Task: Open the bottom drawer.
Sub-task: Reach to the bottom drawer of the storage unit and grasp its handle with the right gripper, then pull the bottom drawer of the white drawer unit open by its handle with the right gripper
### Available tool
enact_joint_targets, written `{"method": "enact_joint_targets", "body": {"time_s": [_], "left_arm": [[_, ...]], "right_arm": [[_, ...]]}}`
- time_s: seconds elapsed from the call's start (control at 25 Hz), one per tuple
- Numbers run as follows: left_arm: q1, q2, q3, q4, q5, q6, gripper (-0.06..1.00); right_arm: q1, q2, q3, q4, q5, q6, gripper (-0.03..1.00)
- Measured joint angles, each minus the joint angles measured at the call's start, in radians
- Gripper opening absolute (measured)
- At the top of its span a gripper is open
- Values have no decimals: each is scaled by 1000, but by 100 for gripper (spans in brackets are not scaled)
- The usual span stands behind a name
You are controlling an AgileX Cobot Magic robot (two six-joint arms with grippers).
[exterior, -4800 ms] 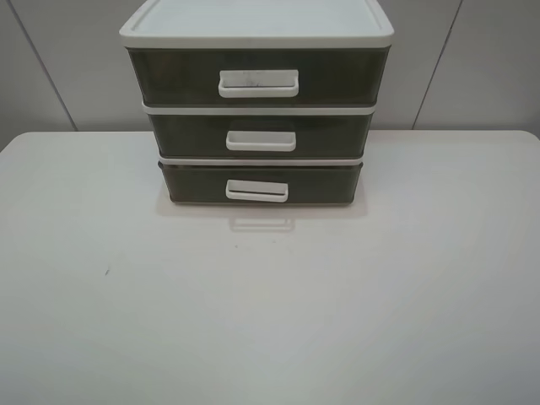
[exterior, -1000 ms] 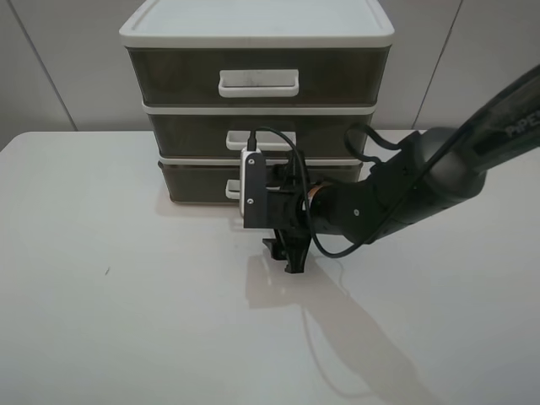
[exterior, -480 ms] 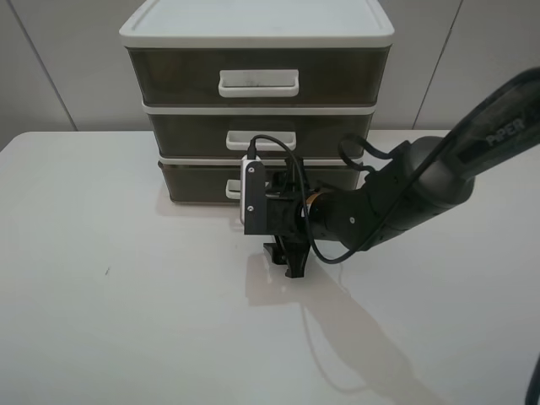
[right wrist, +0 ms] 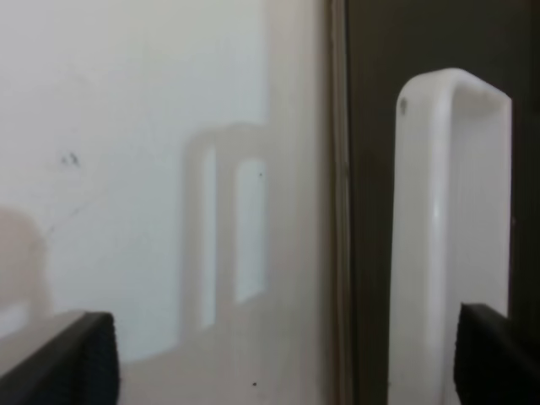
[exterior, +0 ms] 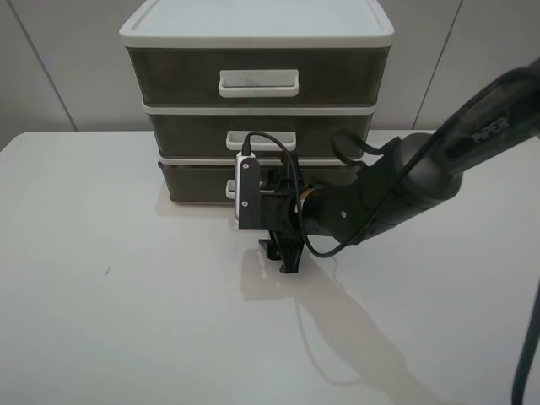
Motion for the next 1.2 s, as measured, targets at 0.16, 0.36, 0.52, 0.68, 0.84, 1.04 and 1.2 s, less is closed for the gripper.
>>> {"method": "enact_joint_targets", "body": {"time_s": [0.16, 0.36, 0.52, 0.68, 0.84, 1.04, 1.2], "left_arm": [[0, 0, 0, 0, 0, 0, 74], [0, 0, 0, 0, 0, 0, 74], [0, 0, 0, 0, 0, 0, 74], [0, 0, 0, 0, 0, 0, 74], [0, 0, 0, 0, 0, 0, 74], [0, 0, 0, 0, 0, 0, 74], [0, 0, 0, 0, 0, 0, 74]], "right_arm": [[0, 0, 0, 1, 0, 0, 63], [-1, 0, -6, 8, -27, 0, 31], [-1, 0, -6, 13, -40, 0, 10], [-1, 0, -6, 14, -40, 1, 10], [-1, -4, -6, 14, -30, 1, 10], [-1, -35, -6, 18, 46, 4, 10], [7, -63, -7, 22, 124, 4, 10]]}}
